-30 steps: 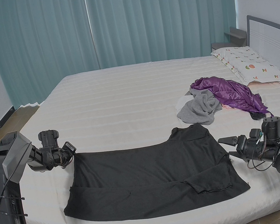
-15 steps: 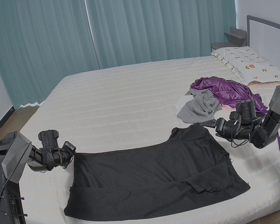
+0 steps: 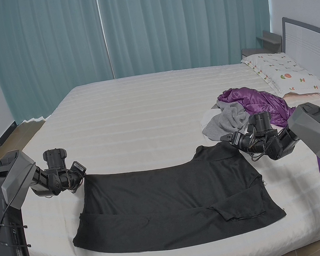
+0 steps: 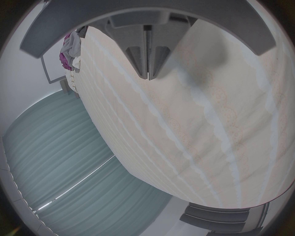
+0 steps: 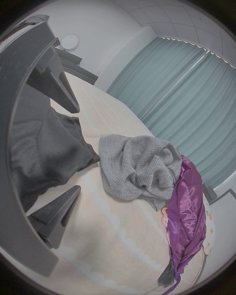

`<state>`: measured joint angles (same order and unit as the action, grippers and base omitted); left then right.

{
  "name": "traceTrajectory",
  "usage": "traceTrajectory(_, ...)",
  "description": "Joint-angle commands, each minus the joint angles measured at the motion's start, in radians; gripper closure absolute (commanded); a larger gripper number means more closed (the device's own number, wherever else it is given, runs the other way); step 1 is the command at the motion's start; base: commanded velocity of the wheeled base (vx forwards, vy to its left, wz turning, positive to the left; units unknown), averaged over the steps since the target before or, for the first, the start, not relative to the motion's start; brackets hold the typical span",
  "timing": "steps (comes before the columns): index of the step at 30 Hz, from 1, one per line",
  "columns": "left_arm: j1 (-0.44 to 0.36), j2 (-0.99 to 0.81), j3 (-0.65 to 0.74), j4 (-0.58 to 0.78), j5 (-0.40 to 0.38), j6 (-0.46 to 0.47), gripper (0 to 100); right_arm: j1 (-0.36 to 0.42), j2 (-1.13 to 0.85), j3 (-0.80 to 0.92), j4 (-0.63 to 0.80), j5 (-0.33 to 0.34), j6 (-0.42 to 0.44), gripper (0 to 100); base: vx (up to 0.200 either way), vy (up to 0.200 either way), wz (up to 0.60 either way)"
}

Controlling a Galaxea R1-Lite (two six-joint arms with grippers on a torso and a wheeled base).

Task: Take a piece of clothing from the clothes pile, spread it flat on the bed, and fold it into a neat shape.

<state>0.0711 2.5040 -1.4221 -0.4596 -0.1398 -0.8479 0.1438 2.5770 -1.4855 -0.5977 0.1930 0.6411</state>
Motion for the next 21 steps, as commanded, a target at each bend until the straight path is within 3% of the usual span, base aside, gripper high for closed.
traceTrajectory(1, 0.001, -0.001, 0.0, -0.001, 0.0, 0.0, 100, -0.007, 0.051, -0.058, 0.022, -0.004, -0.001, 0, 0.0, 0.0, 0.0)
traceTrajectory(6, 0.001, -0.002, 0.0, -0.001, 0.0, 0.0, 100, -0.007, 0.064, -0.081, 0.039, -0.004, 0.0, 0, 0.0, 0.0, 0.0)
traceTrajectory(7, 0.001, -0.002, 0.0, -0.001, 0.0, 0.0, 100, -0.007, 0.064, -0.081, 0.041, -0.003, -0.001, 100, 0.0, 0.0, 0.0)
traceTrajectory(21, 0.003, -0.031, 0.025, -0.004, 0.002, 0.003, 100, -0.032, 0.011, -0.041, 0.036, 0.01, 0.04, 100, 0.0, 0.0, 0.0)
